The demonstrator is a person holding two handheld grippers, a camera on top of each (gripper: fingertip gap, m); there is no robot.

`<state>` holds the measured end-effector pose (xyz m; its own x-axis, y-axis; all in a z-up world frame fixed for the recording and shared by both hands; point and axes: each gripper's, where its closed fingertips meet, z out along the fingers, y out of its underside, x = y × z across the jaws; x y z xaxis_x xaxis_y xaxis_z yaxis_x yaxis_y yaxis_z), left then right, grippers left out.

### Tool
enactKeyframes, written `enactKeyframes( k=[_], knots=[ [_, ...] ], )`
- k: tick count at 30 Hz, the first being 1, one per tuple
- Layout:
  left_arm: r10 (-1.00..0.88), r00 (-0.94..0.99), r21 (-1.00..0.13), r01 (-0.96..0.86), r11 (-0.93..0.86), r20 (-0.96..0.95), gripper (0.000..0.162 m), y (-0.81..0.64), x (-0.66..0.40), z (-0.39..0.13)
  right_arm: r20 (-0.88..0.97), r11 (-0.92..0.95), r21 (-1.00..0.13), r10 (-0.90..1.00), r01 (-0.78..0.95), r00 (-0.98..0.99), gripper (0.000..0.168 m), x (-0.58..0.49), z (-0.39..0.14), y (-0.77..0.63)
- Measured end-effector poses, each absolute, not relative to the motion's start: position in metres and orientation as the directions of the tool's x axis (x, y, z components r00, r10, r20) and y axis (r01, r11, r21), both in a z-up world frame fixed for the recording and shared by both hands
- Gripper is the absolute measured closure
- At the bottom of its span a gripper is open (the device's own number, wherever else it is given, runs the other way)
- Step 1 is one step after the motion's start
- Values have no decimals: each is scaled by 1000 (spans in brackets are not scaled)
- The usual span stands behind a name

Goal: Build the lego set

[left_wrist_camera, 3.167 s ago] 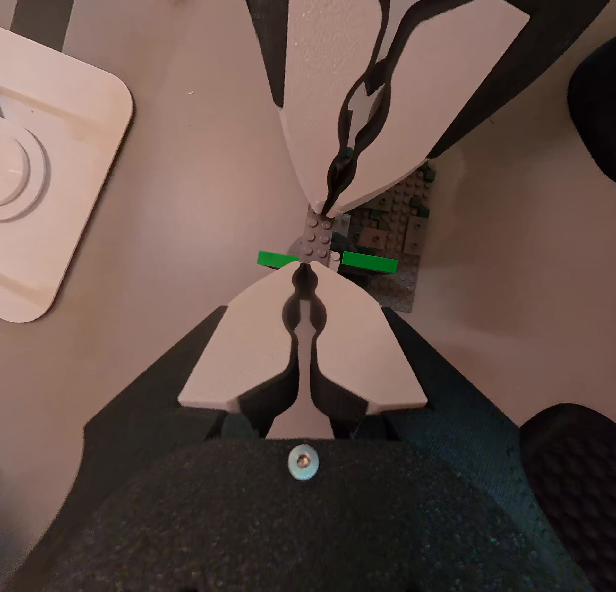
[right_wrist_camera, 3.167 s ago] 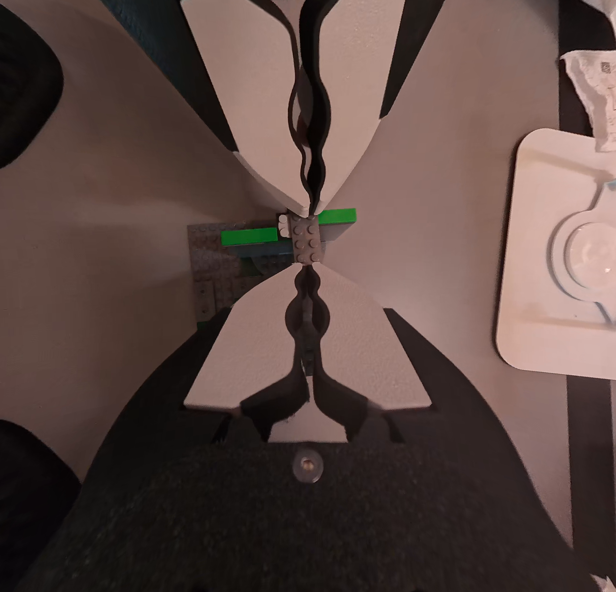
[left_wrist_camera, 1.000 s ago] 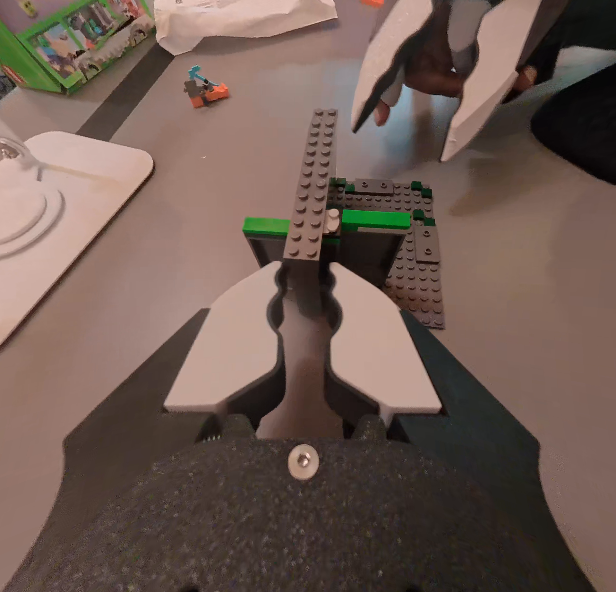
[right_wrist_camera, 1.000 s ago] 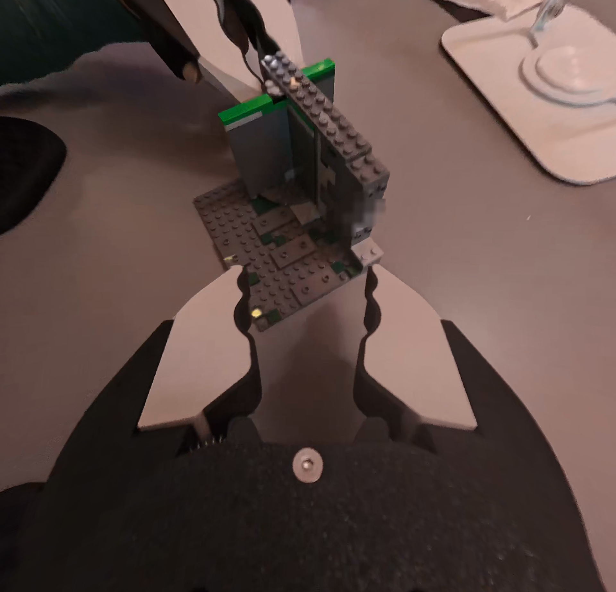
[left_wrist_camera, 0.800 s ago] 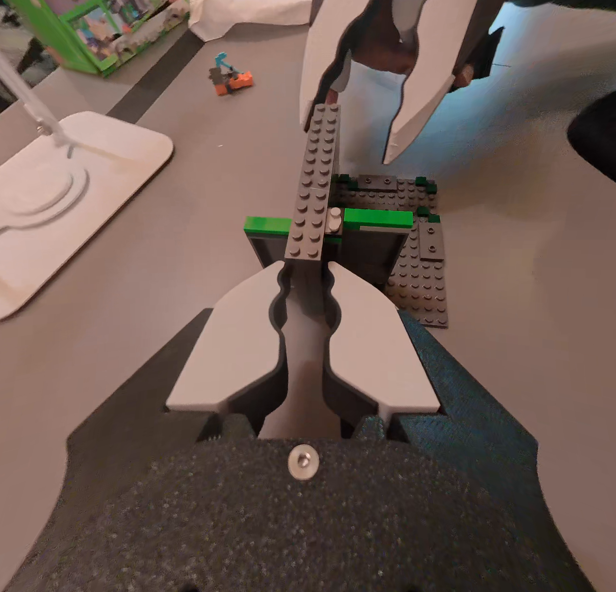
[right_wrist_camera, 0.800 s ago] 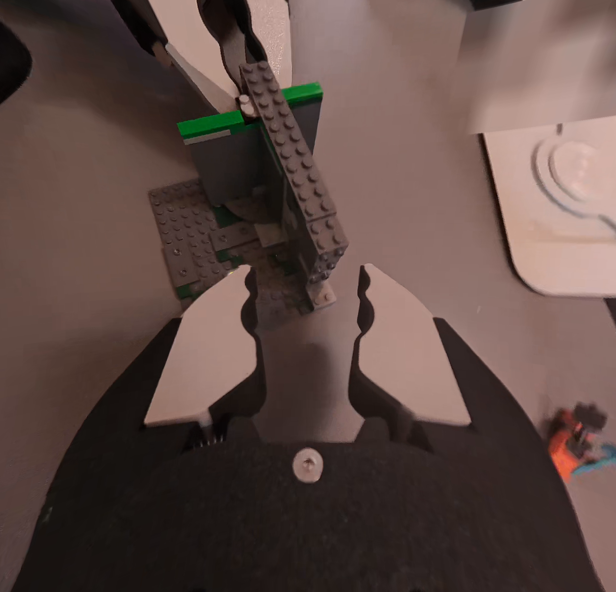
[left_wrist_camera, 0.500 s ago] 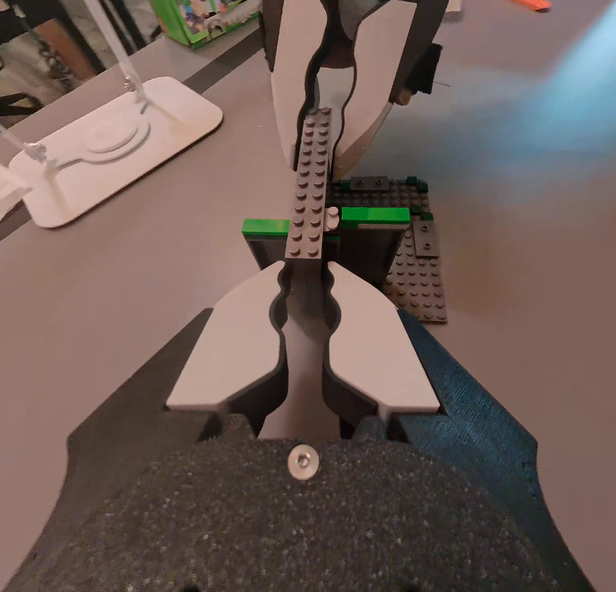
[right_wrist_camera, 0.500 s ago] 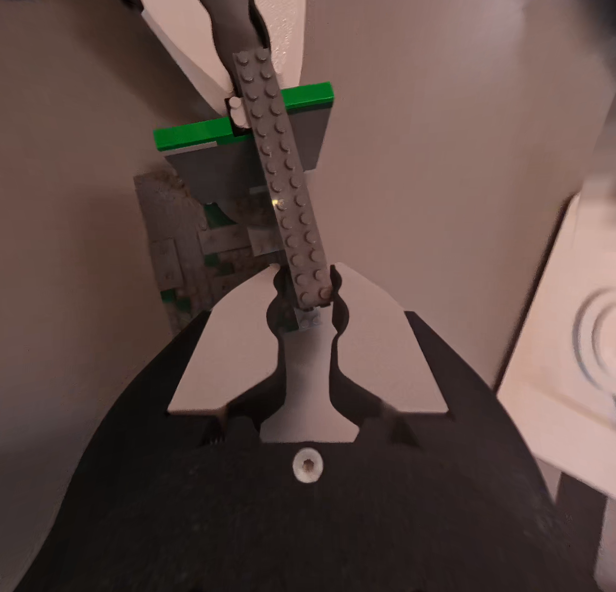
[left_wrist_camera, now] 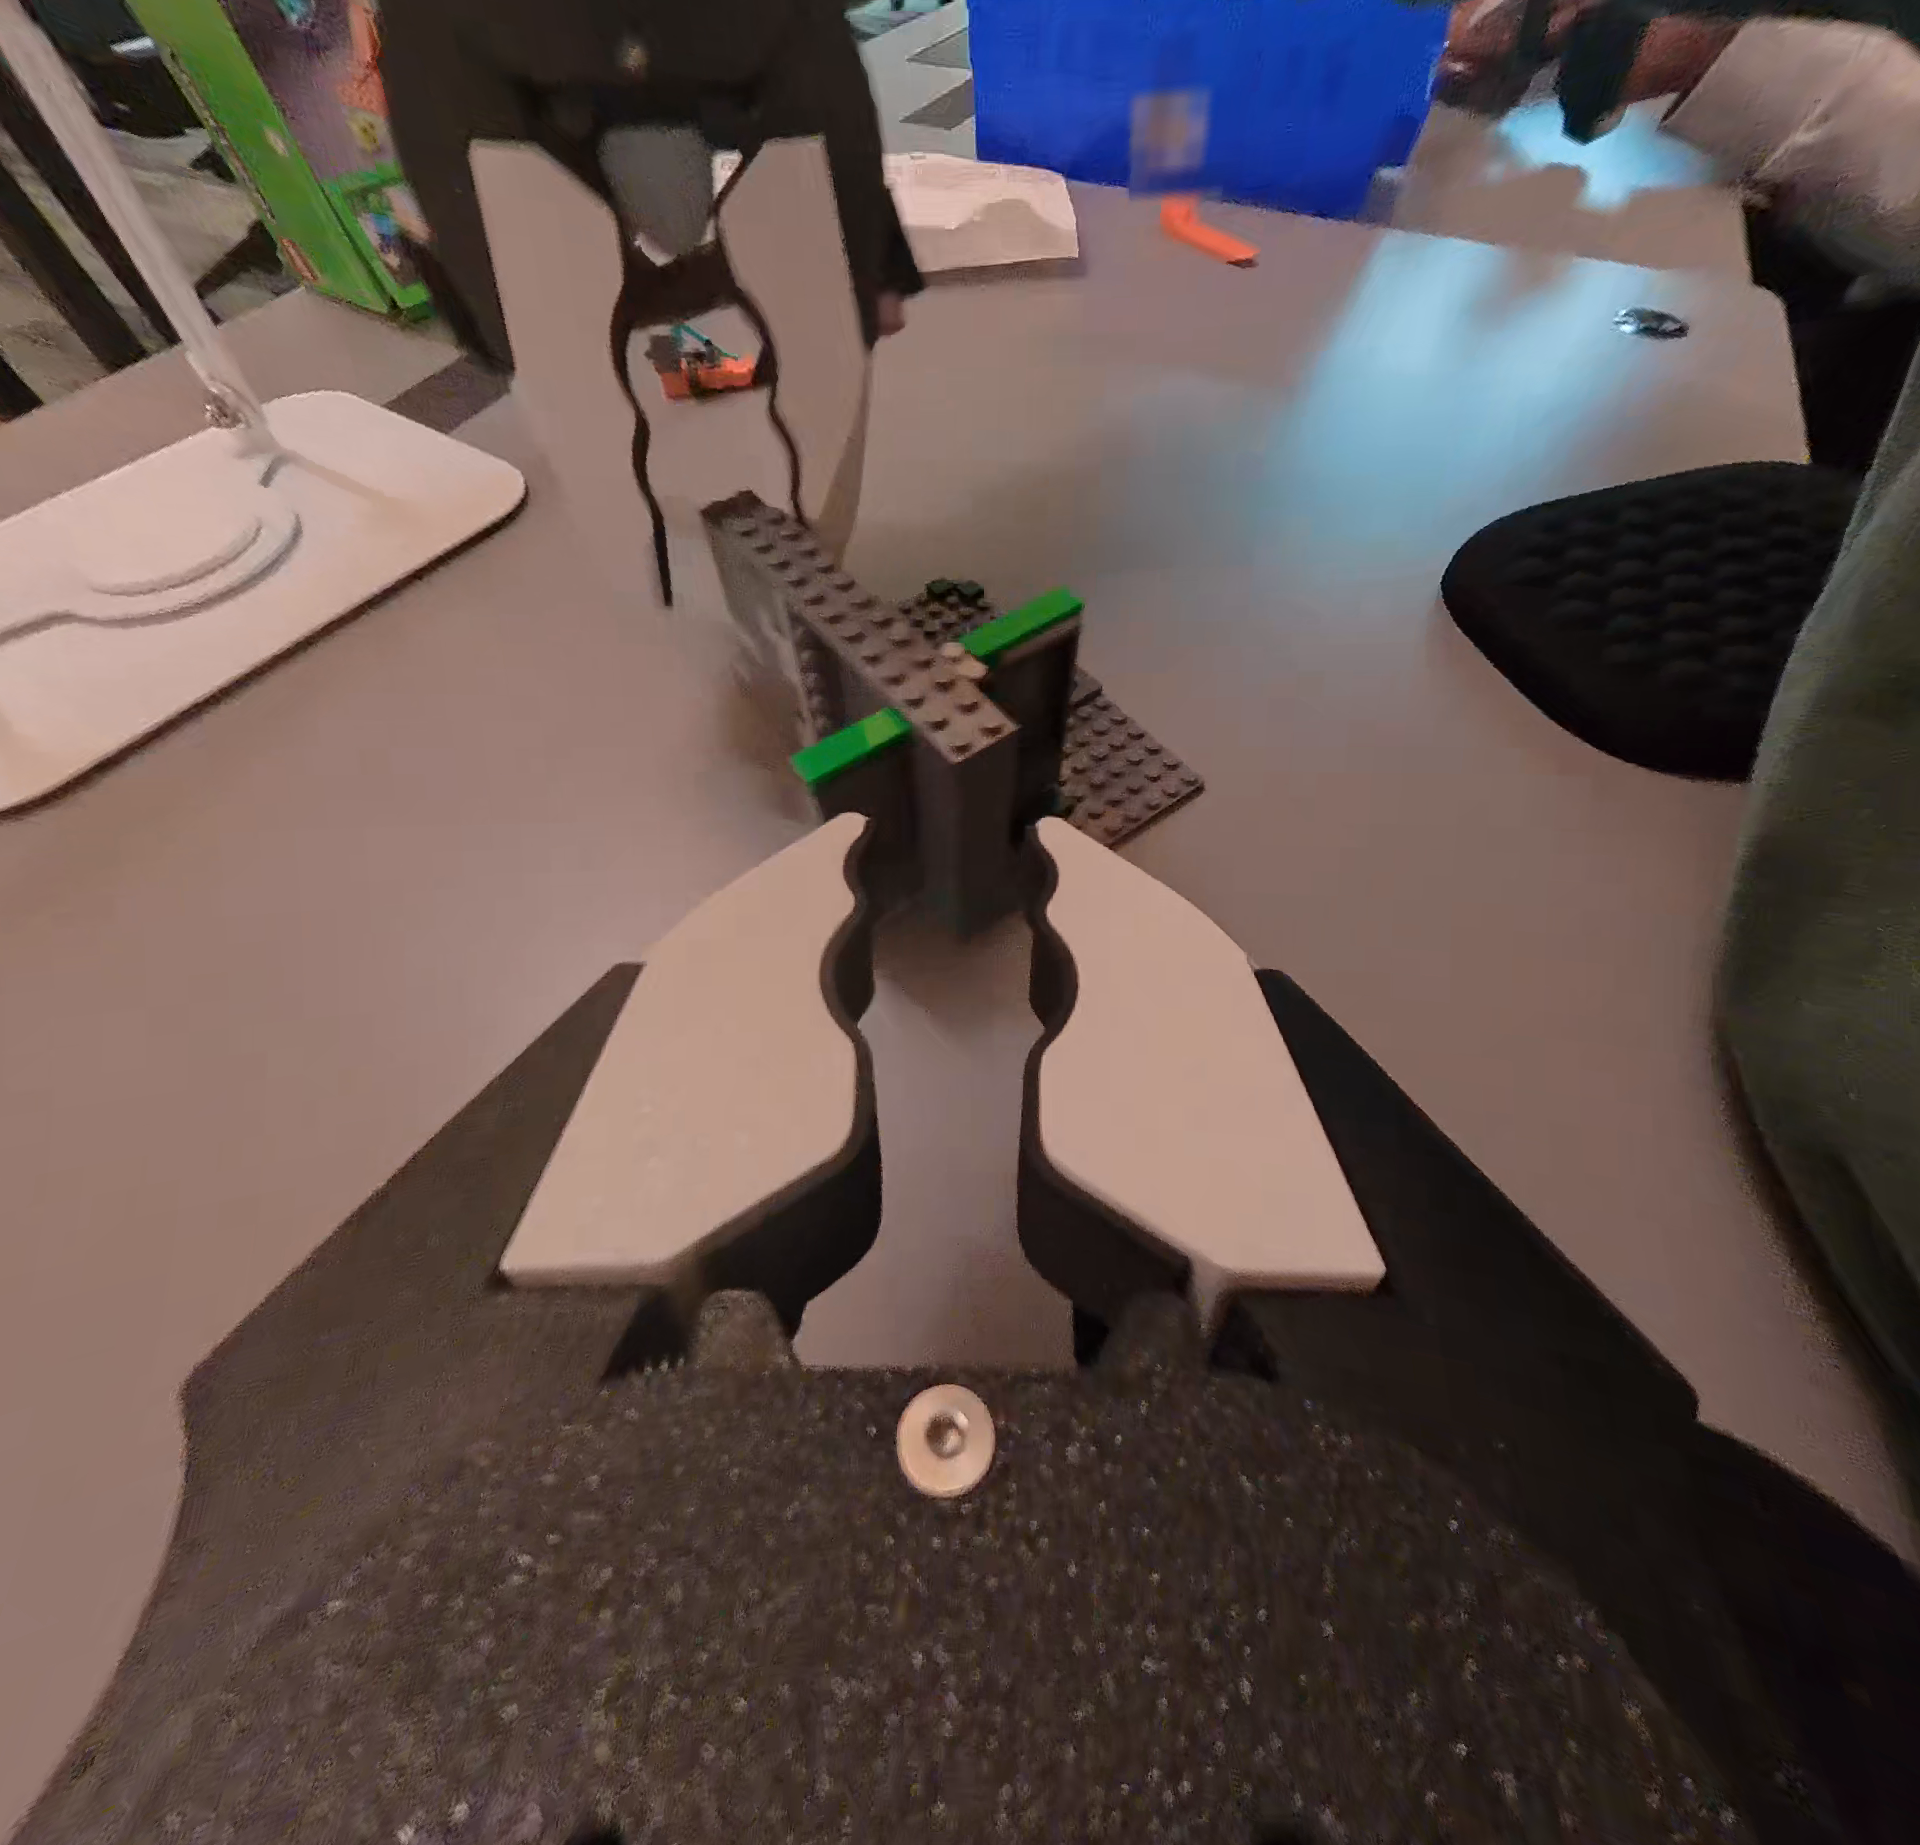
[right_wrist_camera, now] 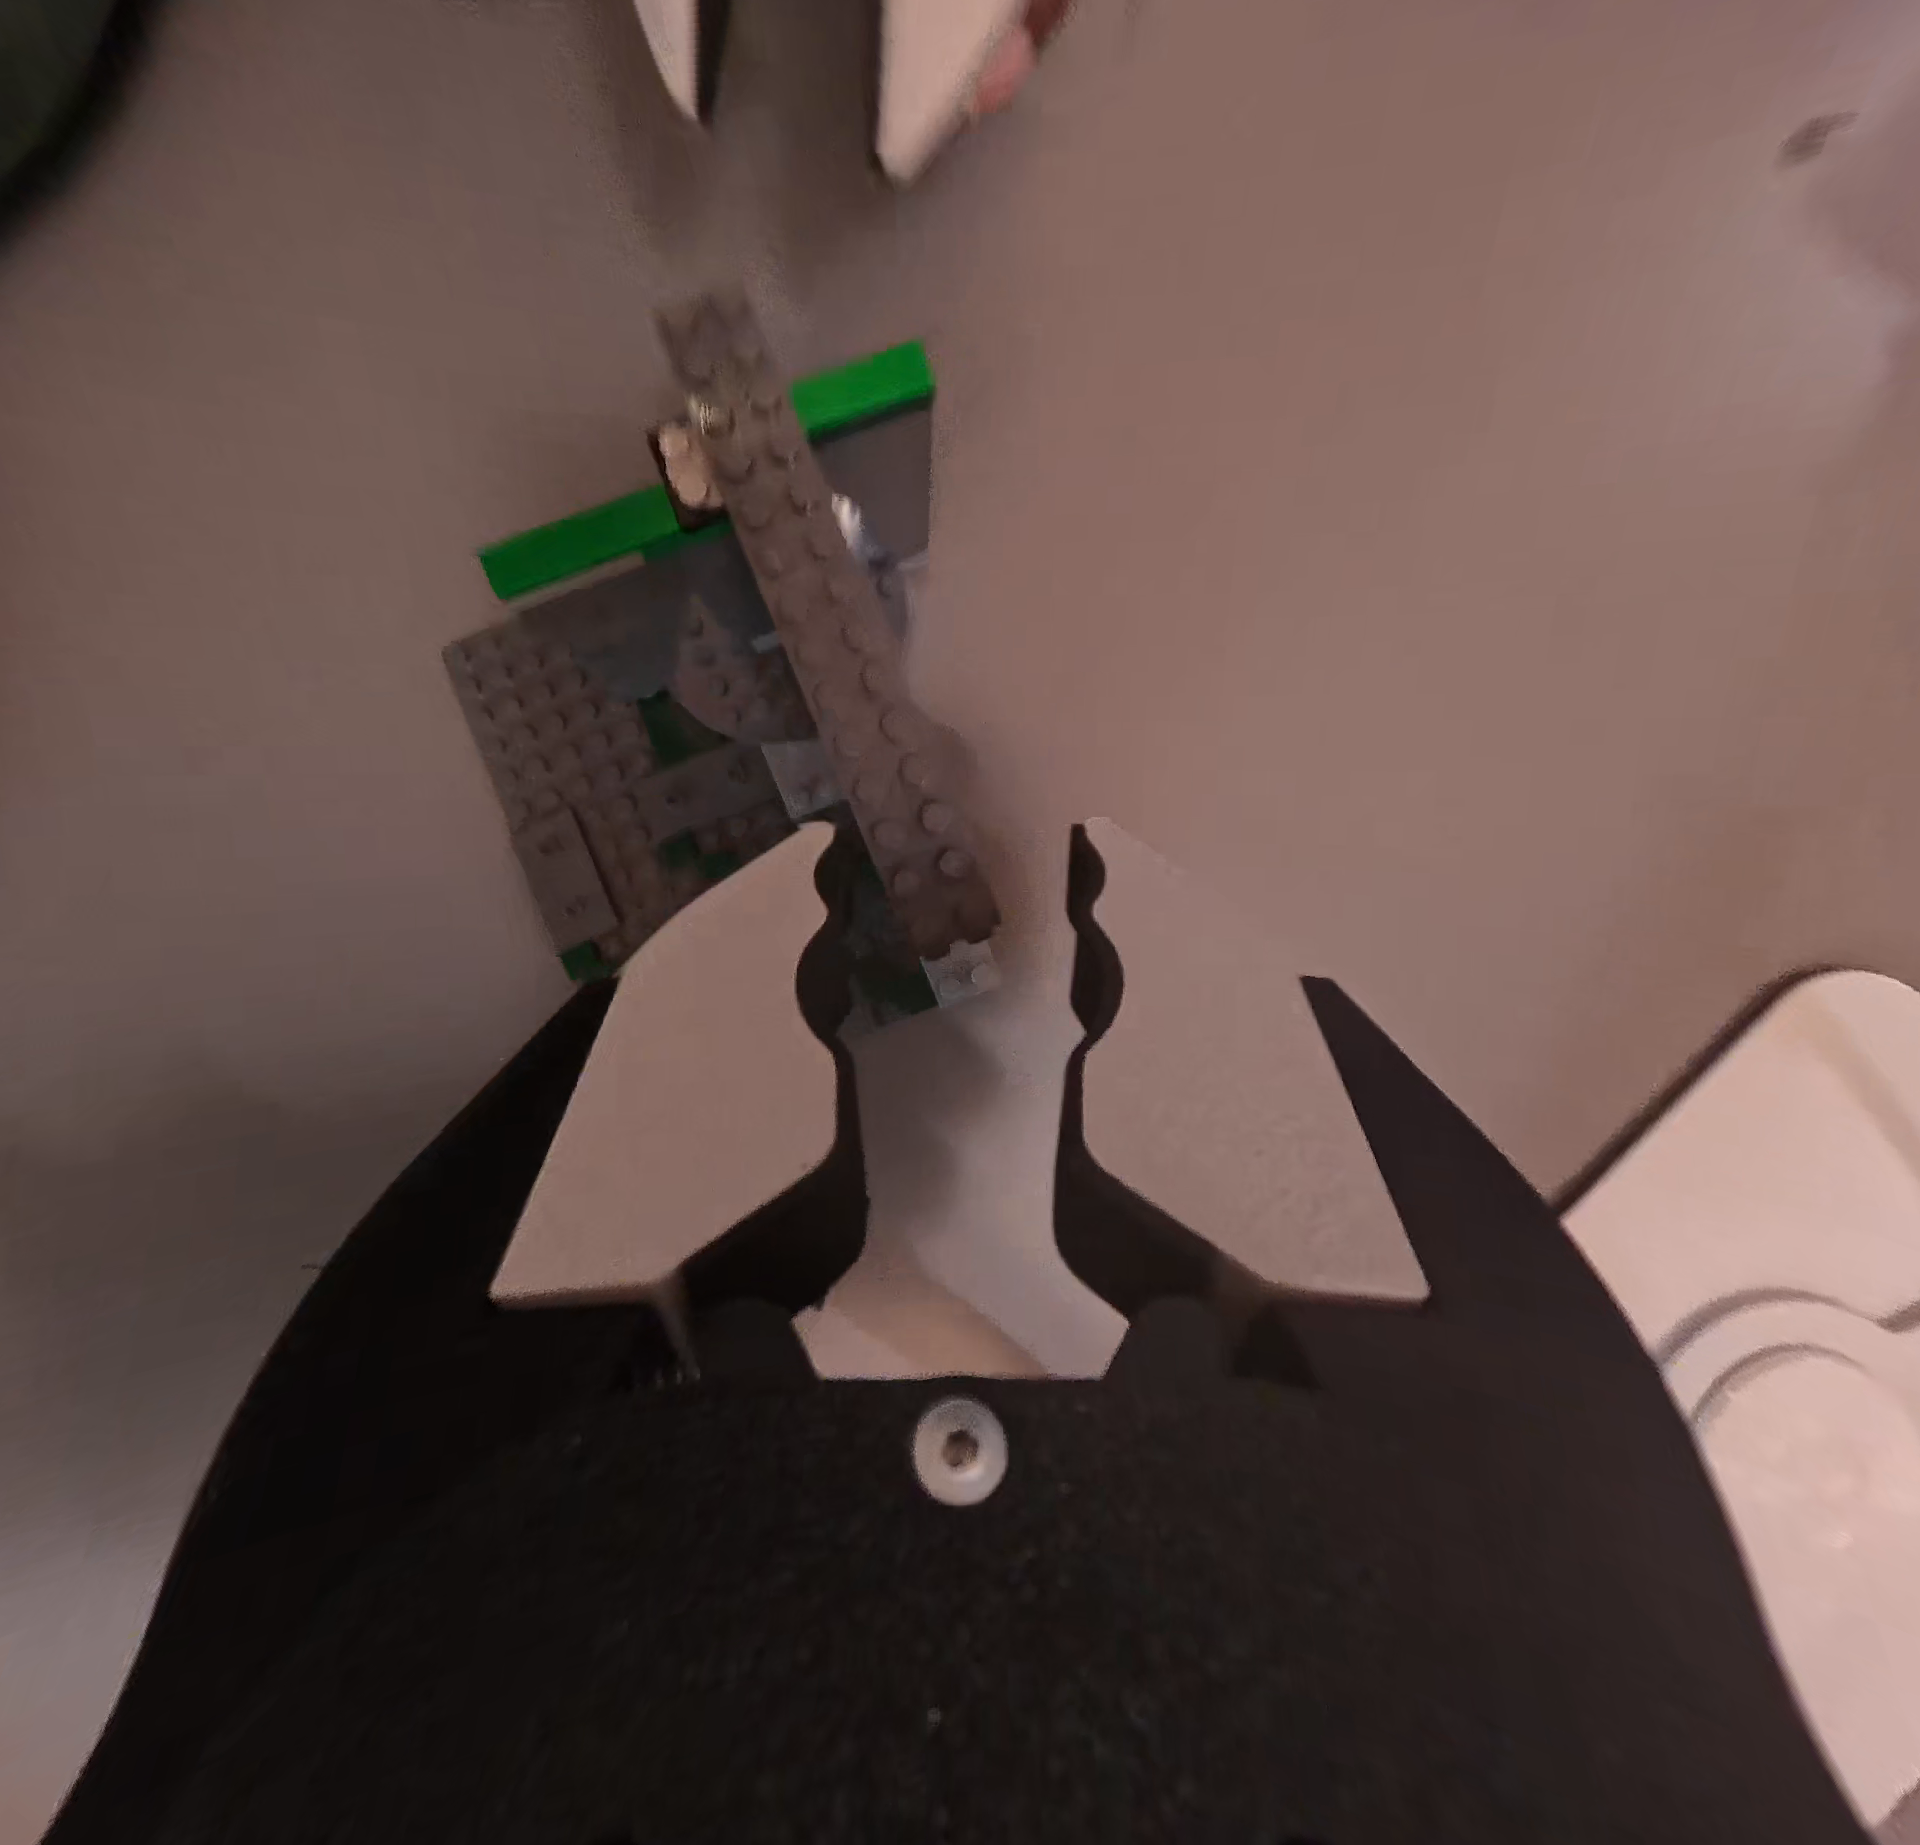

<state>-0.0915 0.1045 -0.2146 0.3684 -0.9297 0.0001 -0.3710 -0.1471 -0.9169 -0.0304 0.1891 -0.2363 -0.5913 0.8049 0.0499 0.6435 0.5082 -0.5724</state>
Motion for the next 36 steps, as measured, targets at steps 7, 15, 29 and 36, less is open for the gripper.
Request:
enactKeyframes(
  k=[7, 15, 29, 36],
  knots=[
    [-968, 242, -922, -385, -30, -70, 126, 141, -88, -225, -15, 125, -925, 931, 358, -364, 126, -31, -150, 165],
    [-996, 53, -920, -390, 45, -71, 136, 137, -60, -240, -119, -93, -991, 948, 101, -294, 127, -13, -116, 123],
    [-964, 226, -906, -423, 31, -138, 148, 131, -57, -242, -107, -96, -984, 992, 152, -69, 128, 0, -159, 105],
    [-933, 315, -900, -436, 20, -173, 150, 127, -56, -242, 9, -54, -909, 989, 413, 149, 125, -5, -223, 110]
  ],
)
